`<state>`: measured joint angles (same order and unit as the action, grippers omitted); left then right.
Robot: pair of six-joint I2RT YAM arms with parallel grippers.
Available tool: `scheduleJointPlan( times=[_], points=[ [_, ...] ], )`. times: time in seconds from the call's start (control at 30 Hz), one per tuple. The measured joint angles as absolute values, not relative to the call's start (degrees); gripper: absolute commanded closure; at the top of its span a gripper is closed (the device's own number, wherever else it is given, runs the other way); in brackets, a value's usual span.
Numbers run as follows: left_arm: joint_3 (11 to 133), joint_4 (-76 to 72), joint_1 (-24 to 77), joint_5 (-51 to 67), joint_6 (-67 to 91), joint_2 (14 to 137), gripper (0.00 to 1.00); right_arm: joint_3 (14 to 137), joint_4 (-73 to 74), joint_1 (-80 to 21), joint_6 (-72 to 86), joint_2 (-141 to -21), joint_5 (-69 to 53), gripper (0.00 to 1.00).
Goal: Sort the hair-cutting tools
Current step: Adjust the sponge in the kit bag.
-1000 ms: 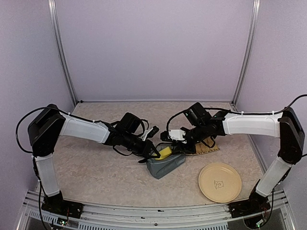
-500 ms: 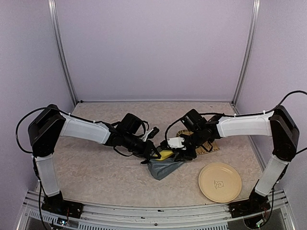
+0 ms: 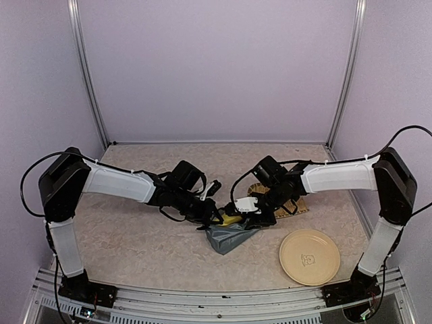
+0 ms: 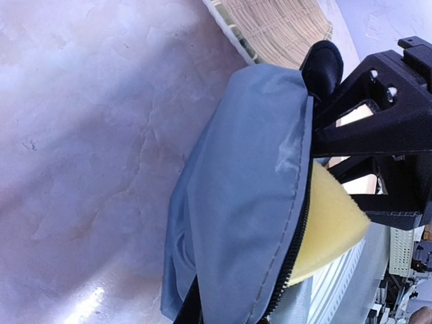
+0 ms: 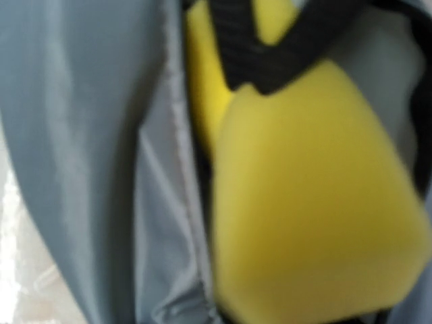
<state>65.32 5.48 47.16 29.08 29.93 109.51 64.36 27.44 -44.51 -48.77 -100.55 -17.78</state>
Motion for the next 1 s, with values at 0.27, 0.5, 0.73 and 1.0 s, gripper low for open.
scheduleJointPlan(
  times=[0.27,0.5,0.73,1.0],
  points=[
    [66.2,8.2,47.8,25.8,29.7,109.3,0.92,67.1,30.5,-44.7,-48.1,-103.2,-19.0,0.70],
    [66.2,10.8,48.4,23.0,29.7,107.5,0.93,67.0,30.7,-45.1,-48.3,-102.9,-18.3,0.96],
    [67.0,13.0,49.5,20.7,28.7,107.2,0.92,64.3,29.8,-45.2,-47.5,-97.5,-20.3,1.00],
    [75.7,22.9,53.6,11.3,25.6,107.3,0.91,61.1,23.9,-45.3,-44.8,-86.6,-23.5,1.00]
  ],
)
